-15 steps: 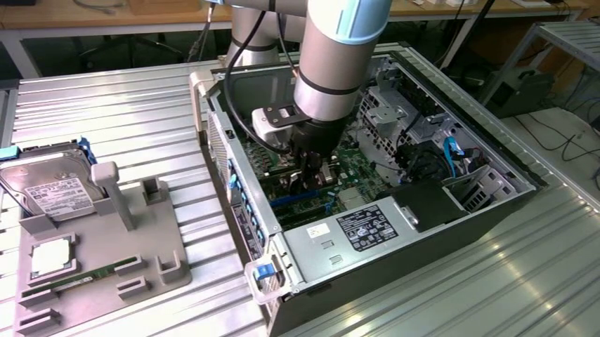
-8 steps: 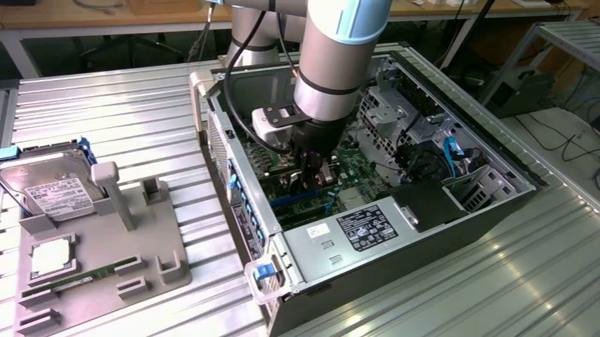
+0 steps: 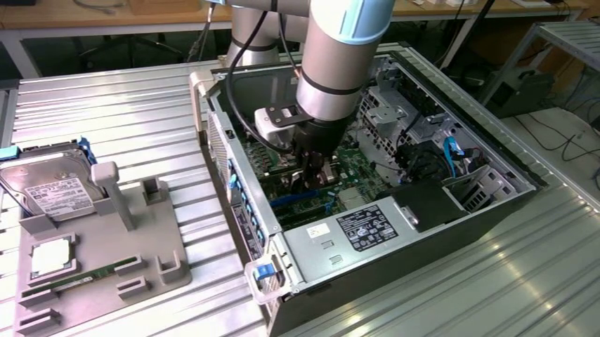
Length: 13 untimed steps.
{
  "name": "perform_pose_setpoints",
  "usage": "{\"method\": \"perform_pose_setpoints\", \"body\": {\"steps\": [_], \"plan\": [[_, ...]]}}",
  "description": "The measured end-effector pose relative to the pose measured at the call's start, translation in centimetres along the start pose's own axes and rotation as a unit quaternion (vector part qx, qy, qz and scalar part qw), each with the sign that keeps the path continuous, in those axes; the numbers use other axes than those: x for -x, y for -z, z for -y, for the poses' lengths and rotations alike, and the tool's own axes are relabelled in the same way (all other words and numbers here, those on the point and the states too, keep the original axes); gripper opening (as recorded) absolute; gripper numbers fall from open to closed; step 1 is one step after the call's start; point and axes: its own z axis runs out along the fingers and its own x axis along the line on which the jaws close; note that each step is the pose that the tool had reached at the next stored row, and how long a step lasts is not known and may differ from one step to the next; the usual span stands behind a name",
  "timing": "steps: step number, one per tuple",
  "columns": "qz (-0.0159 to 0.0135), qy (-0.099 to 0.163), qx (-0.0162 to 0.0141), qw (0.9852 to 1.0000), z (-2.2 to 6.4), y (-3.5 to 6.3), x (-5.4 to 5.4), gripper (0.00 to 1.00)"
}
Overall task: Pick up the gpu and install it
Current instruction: 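Insert the gpu into the slot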
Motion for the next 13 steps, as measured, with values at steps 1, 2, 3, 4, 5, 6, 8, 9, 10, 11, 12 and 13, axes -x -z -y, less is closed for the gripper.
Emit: {"method": "perform_pose_setpoints", "body": {"steps": [1, 2, 3, 4, 5, 6, 8, 9, 10, 11, 12, 13], "plan": [[0.0000, 0.000, 0.0000, 1.0000, 0.00, 0.00, 0.00, 0.28], [0.0000, 0.000, 0.0000, 1.0000, 0.00, -0.01, 0.00, 0.28], [-0.0001, 0.000, 0.0000, 1.0000, 0.00, -0.01, 0.00, 0.28], [0.0000, 0.000, 0.0000, 1.0000, -0.01, -0.02, 0.00, 0.28], [0.0000, 0.000, -0.0001, 1.0000, -0.05, -0.03, 0.00, 0.28], [0.0001, 0.000, -0.0001, 1.0000, -0.13, -0.05, 0.00, 0.28], [0.0001, 0.000, -0.0001, 1.0000, -0.34, -0.07, 0.00, 0.28], [0.0000, 0.000, 0.0000, 1.0000, -0.40, -0.08, 0.00, 0.28], [0.0000, 0.000, 0.0000, 1.0000, -0.40, -0.09, -0.01, 0.28], [0.0000, 0.000, 0.0000, 1.0000, -0.40, -0.10, 0.00, 0.28], [0.0000, 0.000, 0.0000, 1.0000, -0.40, -0.11, 0.00, 0.28], [0.0001, 0.000, 0.0000, 1.0000, -0.38, -0.12, 0.00, 0.28]]}}
